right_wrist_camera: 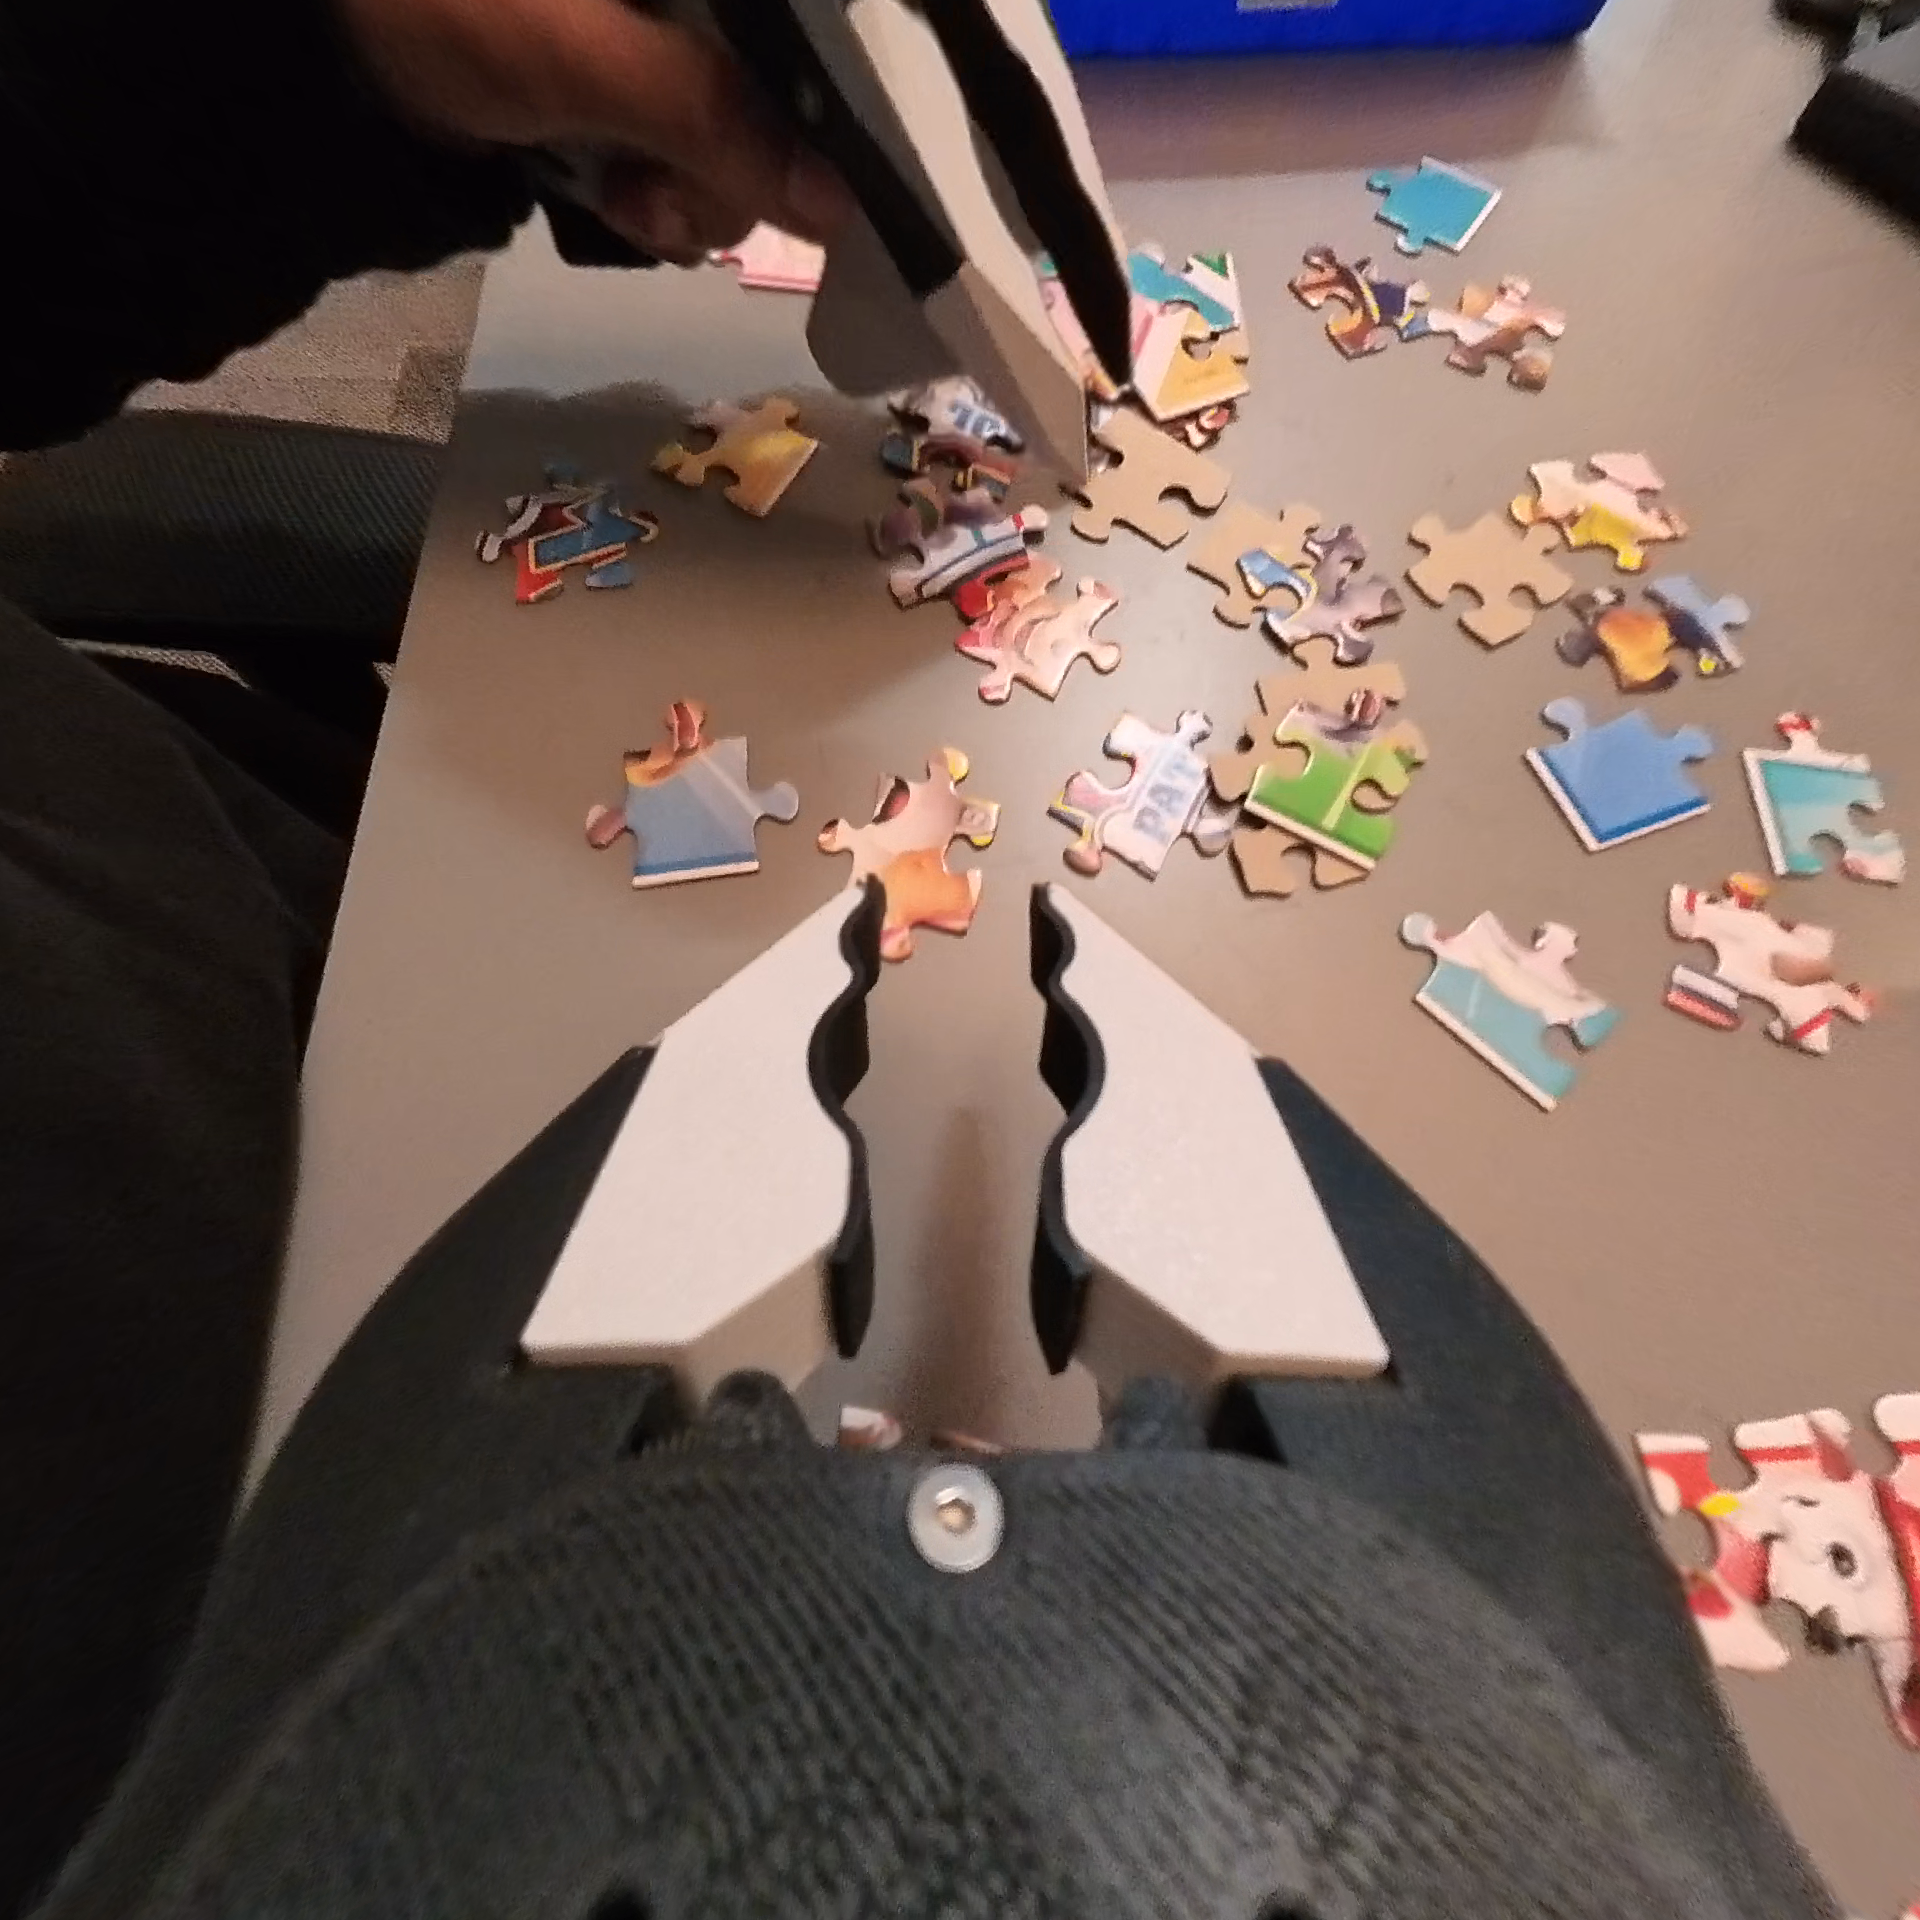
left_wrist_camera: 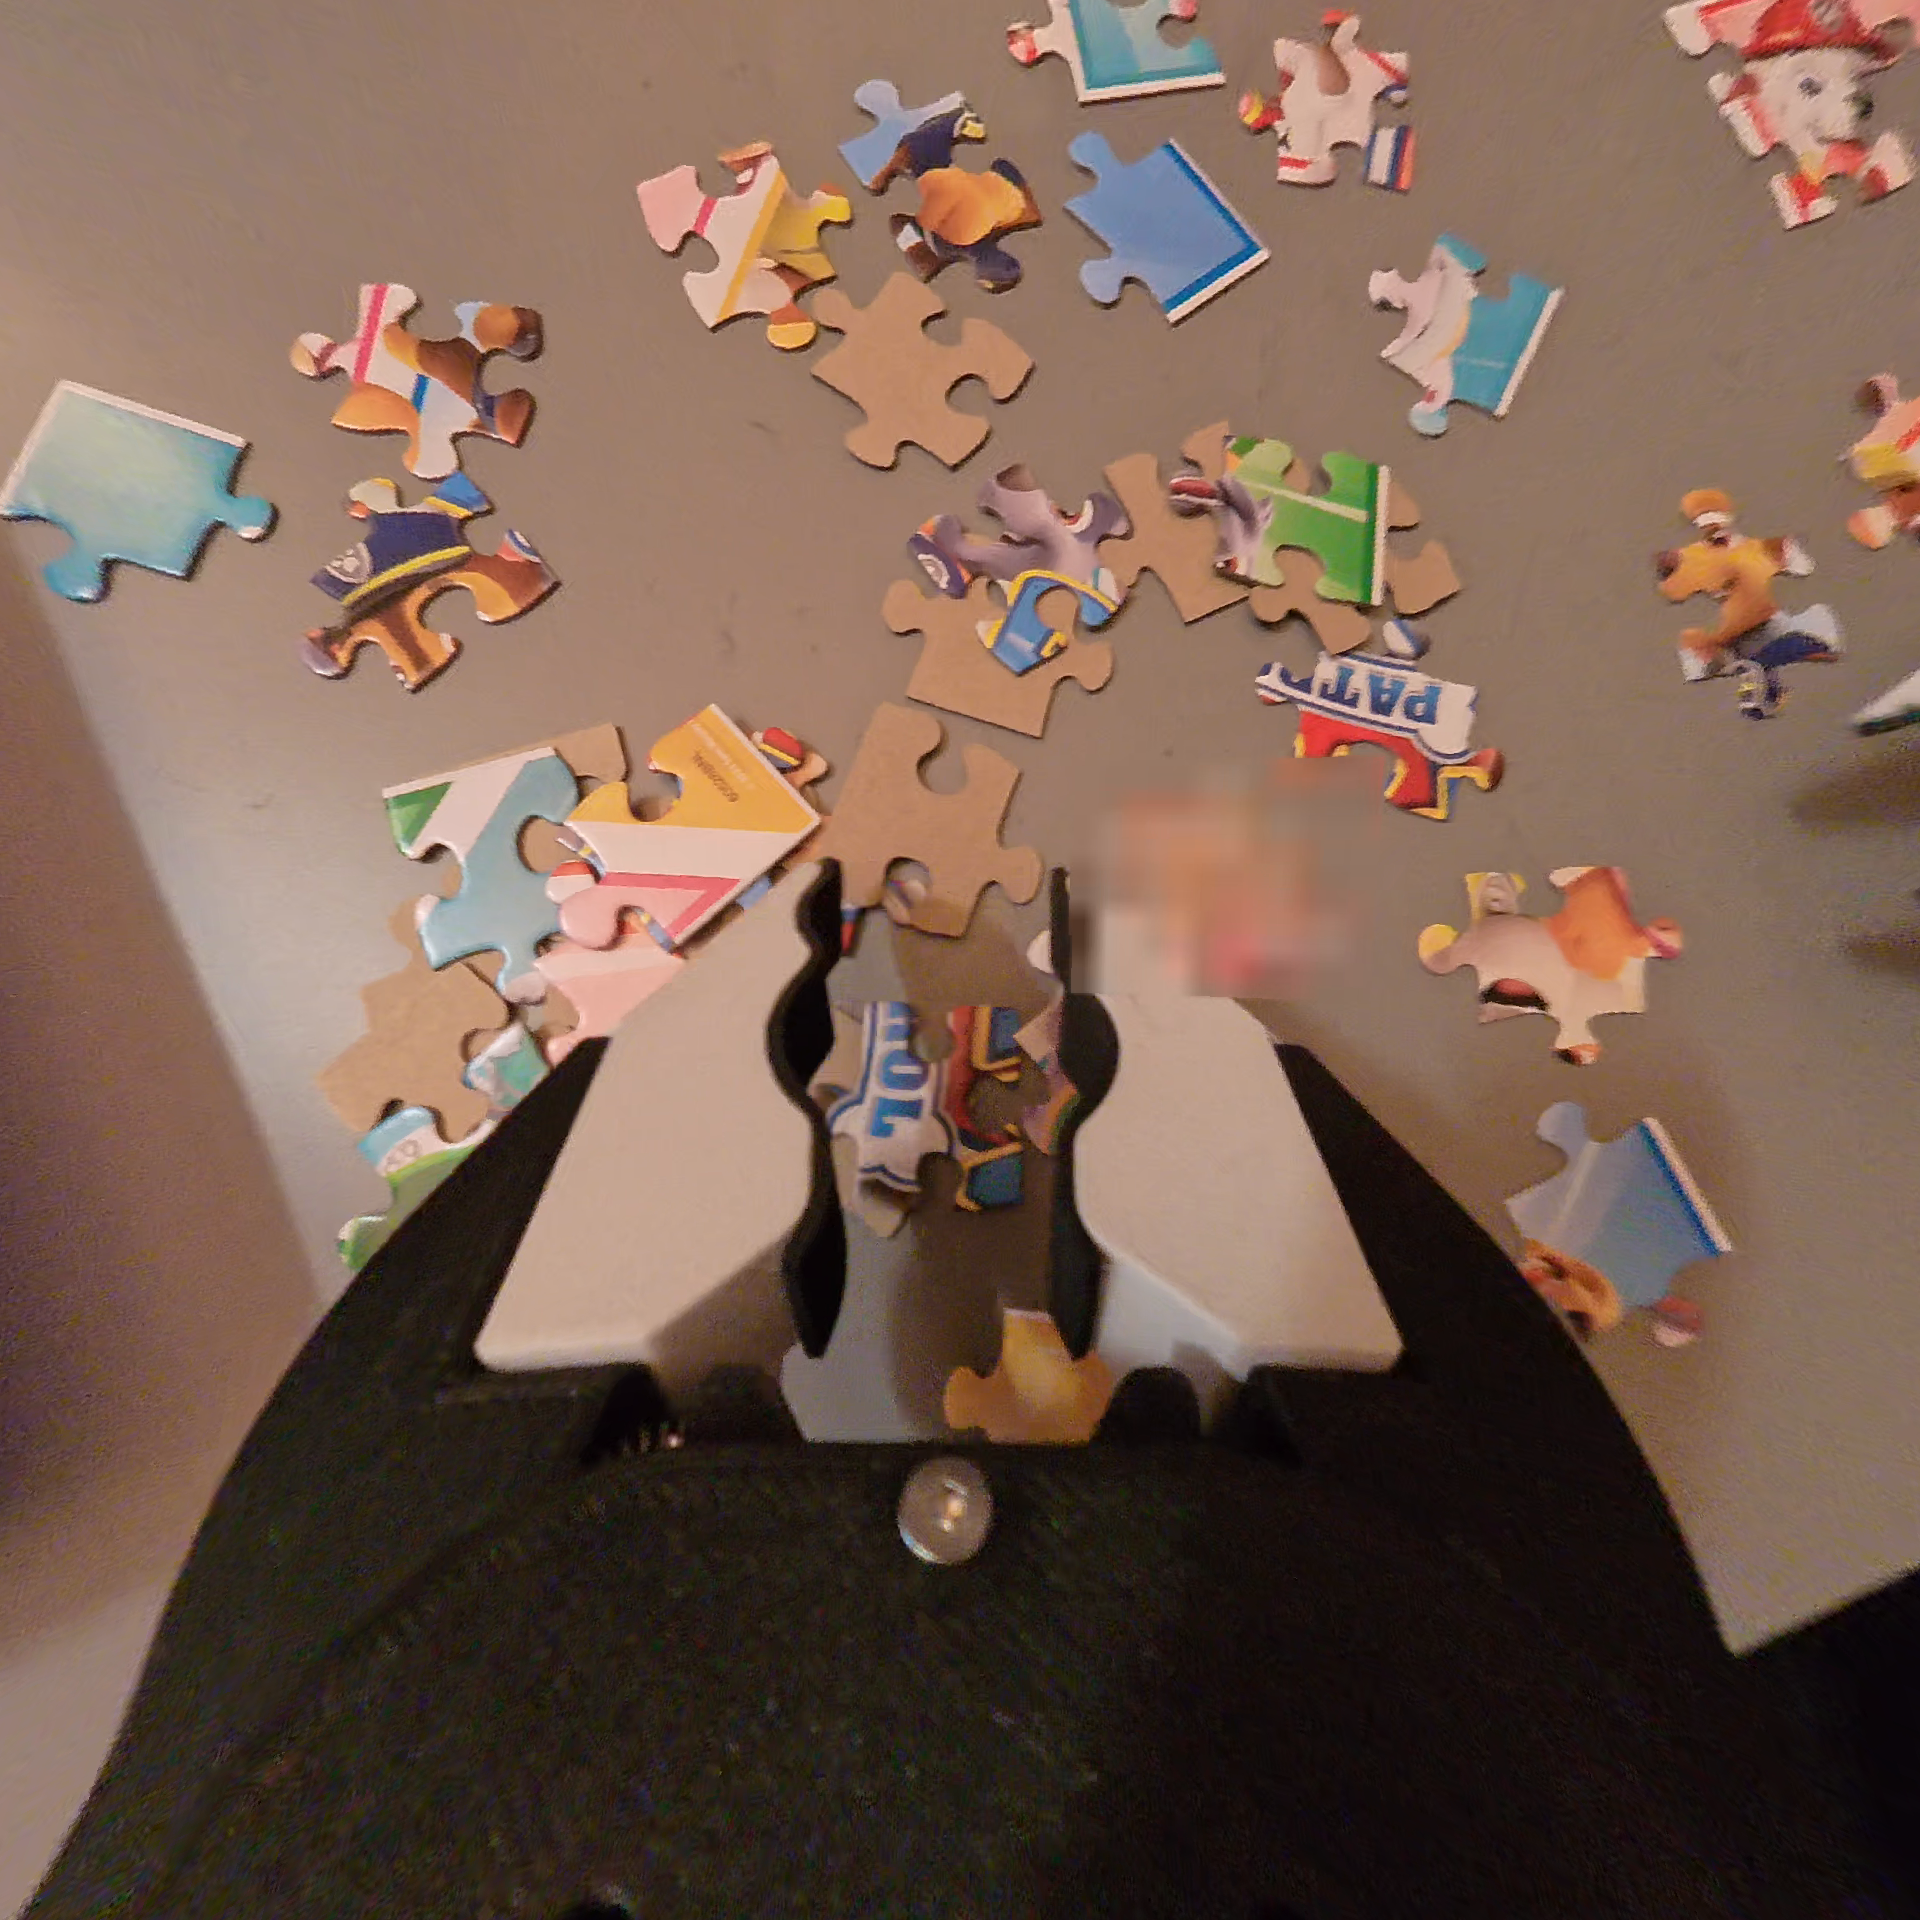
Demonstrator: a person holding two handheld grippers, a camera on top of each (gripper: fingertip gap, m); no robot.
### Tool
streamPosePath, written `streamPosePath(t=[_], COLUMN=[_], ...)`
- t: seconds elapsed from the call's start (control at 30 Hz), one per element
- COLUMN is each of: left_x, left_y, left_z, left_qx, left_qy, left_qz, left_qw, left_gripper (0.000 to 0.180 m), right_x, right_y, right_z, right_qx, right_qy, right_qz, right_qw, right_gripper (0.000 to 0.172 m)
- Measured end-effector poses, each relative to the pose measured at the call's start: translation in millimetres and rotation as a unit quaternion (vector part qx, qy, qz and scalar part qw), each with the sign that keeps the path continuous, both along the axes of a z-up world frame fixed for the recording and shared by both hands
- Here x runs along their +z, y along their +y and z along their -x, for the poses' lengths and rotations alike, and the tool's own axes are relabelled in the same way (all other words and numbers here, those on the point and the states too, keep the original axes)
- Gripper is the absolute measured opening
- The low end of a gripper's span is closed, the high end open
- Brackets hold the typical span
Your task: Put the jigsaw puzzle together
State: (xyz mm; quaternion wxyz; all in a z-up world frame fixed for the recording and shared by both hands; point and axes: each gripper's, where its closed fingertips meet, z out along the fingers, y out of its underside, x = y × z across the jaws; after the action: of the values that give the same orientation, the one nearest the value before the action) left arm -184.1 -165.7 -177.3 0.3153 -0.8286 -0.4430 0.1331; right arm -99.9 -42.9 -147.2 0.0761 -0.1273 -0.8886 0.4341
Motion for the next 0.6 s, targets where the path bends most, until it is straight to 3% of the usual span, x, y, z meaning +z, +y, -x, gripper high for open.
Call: streamPosePath(t=[0.13,0.27,0.6], left_x=[-6.3,-13.7,-5.4], left_y=[5.3,5.3,18.3], left_z=[7.4,10.2,17.5], left_qx=[-0.013,-0.019,-0.057], left_qy=[0.014,0.013,0.045], left_qz=[0.028,0.068,0.085], left_qw=[0.999,0.997,0.994], left_gripper=[0.053,0.054,0.059], right_x=[1.9,-0.8,-3.4], right_y=[-8.7,-9.5,-5.5], right_z=[-0.1,-2.8,-3.0], right_qx=[0.006,0.002,-0.004], right_qy=[0.000,-0.001,-0.010], right_qz=[0.009,0.008,0.012], right_qw=[1.000,1.000,1.000], right_gripper=[0.027,0.027,0.026])
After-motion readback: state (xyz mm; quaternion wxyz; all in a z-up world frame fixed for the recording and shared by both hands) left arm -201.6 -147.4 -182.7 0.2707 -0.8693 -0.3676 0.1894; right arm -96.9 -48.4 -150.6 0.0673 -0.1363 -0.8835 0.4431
